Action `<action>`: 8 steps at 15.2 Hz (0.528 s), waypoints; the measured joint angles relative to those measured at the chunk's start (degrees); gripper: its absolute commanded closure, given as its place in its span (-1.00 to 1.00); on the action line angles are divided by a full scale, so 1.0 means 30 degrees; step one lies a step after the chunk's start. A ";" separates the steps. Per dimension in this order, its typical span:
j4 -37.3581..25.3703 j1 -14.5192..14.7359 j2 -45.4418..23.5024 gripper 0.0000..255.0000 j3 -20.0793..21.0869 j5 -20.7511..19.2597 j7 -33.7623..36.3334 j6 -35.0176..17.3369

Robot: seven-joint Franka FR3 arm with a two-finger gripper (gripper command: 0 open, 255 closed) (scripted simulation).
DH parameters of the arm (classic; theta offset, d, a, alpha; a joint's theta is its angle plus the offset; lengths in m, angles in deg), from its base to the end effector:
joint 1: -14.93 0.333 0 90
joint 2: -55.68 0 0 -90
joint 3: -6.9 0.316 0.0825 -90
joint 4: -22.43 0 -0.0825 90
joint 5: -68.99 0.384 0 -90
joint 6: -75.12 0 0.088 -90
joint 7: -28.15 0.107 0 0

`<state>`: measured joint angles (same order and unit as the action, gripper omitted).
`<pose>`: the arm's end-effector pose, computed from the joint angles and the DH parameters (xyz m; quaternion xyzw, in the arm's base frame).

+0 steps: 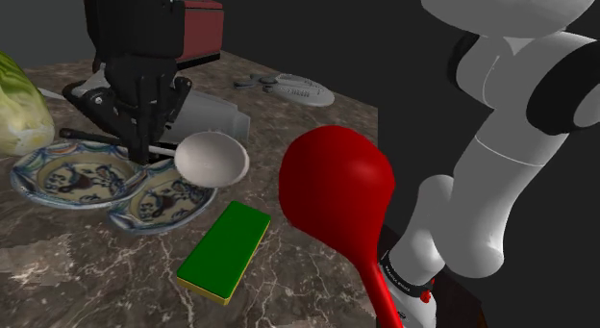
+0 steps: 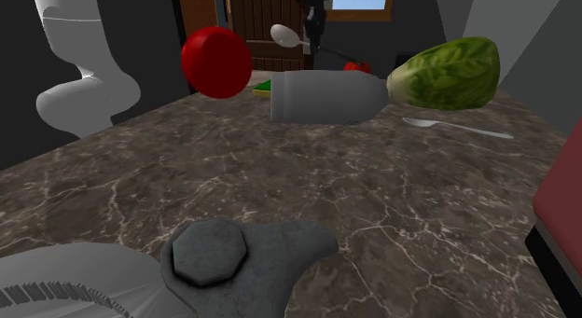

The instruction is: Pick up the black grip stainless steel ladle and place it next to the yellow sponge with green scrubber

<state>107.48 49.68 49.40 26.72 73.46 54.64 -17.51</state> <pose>0.3454 0.4796 0.6109 -0.9690 -0.2398 0.0263 0.0532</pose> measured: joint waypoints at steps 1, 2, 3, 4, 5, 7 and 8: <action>-0.0035 0.0249 -0.0087 1.00 0.0185 -0.0065 0.0434 -0.0079; -0.0316 0.0495 -0.0298 1.00 0.0357 -0.0173 0.0845 -0.0033; -0.0573 0.0877 -0.0641 1.00 0.0609 -0.0357 0.1445 -0.0160; -0.0673 0.1151 -0.0763 1.00 0.0791 -0.0436 0.1902 -0.0203; -0.1051 0.1387 -0.1100 1.00 0.0921 -0.0603 0.2250 -0.0179; -0.2165 0.2162 -0.1968 1.00 0.1313 -0.1052 0.3361 0.0043; -0.2781 0.2540 -0.2376 1.00 0.1477 -0.1273 0.3869 0.0243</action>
<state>99.14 57.30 42.27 31.15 69.64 66.25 -16.78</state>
